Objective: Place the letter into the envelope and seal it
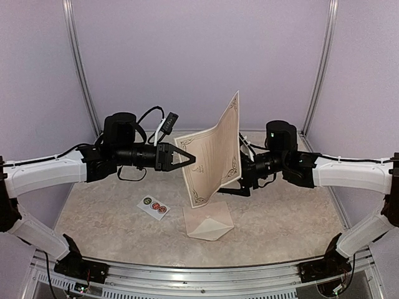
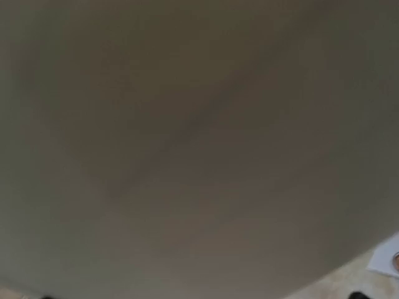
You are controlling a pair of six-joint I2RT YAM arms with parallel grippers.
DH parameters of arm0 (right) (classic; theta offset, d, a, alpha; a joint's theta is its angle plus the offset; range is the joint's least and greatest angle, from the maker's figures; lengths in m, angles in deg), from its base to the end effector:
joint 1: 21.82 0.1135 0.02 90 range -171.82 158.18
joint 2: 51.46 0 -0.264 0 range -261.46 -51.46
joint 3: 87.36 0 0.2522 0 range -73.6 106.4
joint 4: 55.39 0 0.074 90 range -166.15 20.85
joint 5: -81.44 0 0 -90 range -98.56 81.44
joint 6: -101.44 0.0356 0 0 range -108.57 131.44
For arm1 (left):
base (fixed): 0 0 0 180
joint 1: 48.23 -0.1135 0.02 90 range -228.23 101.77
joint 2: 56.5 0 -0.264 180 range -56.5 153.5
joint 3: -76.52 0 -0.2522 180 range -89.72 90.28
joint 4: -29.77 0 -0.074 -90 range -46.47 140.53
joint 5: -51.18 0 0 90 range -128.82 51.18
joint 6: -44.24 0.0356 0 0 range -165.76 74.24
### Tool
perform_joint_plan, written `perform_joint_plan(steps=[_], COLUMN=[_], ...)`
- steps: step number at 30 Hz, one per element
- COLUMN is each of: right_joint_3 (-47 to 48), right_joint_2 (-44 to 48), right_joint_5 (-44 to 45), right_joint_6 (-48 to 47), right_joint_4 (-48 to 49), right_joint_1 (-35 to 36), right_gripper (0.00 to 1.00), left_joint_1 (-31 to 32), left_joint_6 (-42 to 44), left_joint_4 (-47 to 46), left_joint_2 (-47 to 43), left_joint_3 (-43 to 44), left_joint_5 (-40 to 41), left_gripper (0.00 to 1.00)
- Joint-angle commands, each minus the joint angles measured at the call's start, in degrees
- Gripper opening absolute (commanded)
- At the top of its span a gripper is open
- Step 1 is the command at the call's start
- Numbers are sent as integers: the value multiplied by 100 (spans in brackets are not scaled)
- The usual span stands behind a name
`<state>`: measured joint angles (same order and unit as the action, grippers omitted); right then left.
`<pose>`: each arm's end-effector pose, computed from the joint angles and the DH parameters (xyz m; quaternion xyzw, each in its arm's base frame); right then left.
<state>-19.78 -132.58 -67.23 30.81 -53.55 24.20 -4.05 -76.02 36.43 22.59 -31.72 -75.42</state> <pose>0.1969 0.2478 0.2965 -0.4568 0.5866 0.6170 0.2580 0.2145 -0.2380 0.3158 0.2826 0.7192 -0.5506 0.3159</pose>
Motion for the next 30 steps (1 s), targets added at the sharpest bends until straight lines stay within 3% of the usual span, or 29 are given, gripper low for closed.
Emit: perform_joint_plan(steps=[1,9,16,21,26,30], right_joint_3=[51,-86,8,7,-121,-417], right_joint_2=[-51,-112,-212,-310,-202,171], right_joint_5=[574,588,349,370,825,1671], right_joint_6=[472,1303,1540,1332,905,854], right_joint_4=[739,1709,1833,1599,1218,1193], right_joint_1=[47,-23,-23,-25,-22,-157], right_gripper=[99,100,100,100,100,100], left_joint_1=[230,225,-36,-153,-147,-212], left_joint_6=[551,810,422,96,182,545], left_joint_4=[-205,74,481,345,81,254], left_joint_2=[-316,-457,-288,-163,-193,-418], left_joint_3=[-145,-217,-151,-155,-236,-367], left_joint_5=[-289,-70,500,374,-100,-274], left_gripper=[0,0,0,0,0,0])
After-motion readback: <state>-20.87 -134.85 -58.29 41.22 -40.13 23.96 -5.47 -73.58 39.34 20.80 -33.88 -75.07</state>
